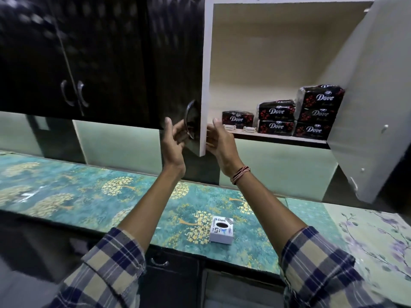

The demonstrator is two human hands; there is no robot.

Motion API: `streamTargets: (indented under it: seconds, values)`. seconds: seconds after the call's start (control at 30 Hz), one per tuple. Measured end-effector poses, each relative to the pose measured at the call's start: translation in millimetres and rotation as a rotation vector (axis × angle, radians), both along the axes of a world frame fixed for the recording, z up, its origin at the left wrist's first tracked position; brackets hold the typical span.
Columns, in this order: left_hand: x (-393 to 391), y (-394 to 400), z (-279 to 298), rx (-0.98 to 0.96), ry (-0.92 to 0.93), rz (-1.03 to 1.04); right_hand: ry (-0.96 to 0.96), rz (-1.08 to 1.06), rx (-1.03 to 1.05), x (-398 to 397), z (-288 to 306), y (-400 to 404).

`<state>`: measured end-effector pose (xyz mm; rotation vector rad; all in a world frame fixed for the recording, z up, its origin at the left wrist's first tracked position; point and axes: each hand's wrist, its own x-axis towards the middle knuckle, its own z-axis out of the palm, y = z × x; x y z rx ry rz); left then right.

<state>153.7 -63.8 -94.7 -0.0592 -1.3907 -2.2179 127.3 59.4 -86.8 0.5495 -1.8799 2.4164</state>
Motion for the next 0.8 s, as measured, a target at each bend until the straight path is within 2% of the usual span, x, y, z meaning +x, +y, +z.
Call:
streamTargets:
  seconds: [0.5,0.8]
  values:
    - [81.2,-114.2,1.0,-0.076,0.008,0.375,-0.136,0.370,-0.031,65.5,-0.5,-138.4]
    - [87.8,-141.5,2.2,-0.053,0.000,0.534,-0.155,0.363,-0.033,59.5,-4.6,-138.8]
